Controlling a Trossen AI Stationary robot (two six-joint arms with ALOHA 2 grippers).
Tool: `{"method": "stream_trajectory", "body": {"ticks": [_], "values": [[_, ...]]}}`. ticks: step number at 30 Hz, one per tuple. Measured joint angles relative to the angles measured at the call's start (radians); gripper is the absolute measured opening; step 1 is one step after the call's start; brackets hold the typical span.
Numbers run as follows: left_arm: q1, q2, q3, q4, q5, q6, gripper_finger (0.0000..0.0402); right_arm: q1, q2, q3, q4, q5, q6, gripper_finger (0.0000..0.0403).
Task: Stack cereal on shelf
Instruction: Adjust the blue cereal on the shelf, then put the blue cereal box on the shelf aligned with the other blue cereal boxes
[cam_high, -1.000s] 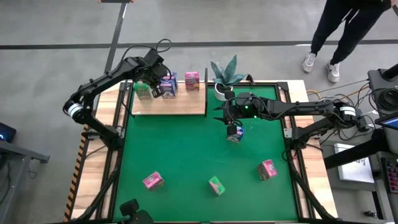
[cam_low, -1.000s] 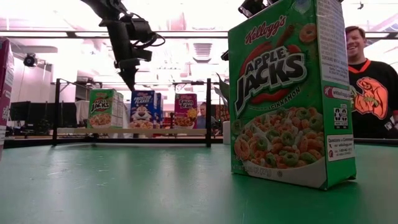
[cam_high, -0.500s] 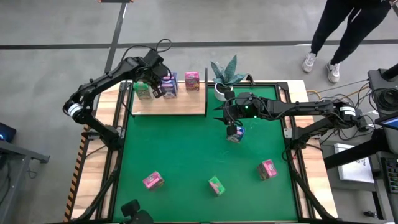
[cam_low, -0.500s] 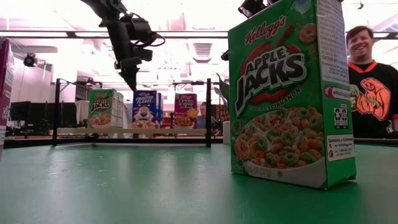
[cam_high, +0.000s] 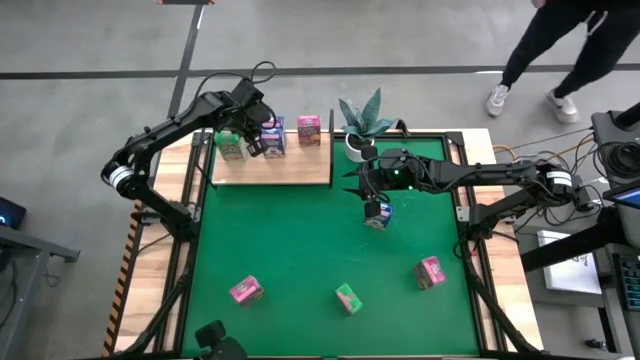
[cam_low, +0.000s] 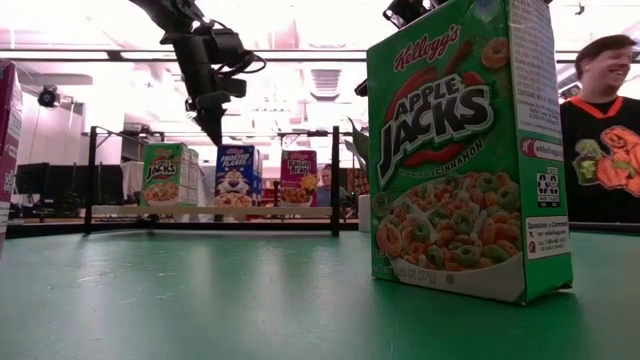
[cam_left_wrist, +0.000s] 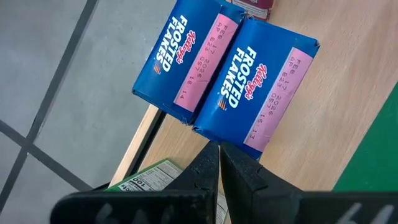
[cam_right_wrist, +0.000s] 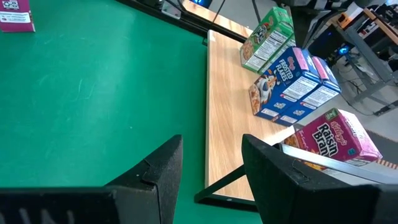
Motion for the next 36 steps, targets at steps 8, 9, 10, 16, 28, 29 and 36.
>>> {"method": "stream_trajectory", "body": {"ticks": [8, 9, 10, 16, 28, 29, 36], "values": [[-0.003, 0.000, 0.000, 0.004, 0.000, -0.006, 0.0000, 0.000, 0.000, 0.000, 0.000, 0.000, -0.004, 0.0155], [-0.004, 0.000, 0.000, 0.007, 0.000, -0.006, 0.0000, 0.000, 0.000, 0.000, 0.000, 0.000, -0.004, 0.0155], [-0.004, 0.000, 0.000, 0.011, 0.001, -0.006, 0.0000, 0.000, 0.000, 0.000, 0.000, 0.000, -0.004, 0.0155], [-0.004, -0.001, 0.000, -0.018, -0.001, -0.023, 0.0000, 0.000, 0.000, 0.000, 0.001, 0.000, -0.007, 0.0155], [-0.139, -0.121, -0.001, -0.029, -0.011, -0.105, 0.0000, 0.017, 0.000, 0.000, 0.004, 0.000, 0.122, 0.0155], [-0.169, -0.140, -0.007, -0.008, -0.012, -0.116, 0.0000, 0.025, 0.000, 0.000, 0.004, 0.000, 0.143, 0.0155], [-0.437, -0.308, -0.167, 0.252, -0.012, -0.137, 0.0000, 0.111, -0.007, 0.000, -0.005, 0.002, 0.257, 0.0155]]}}
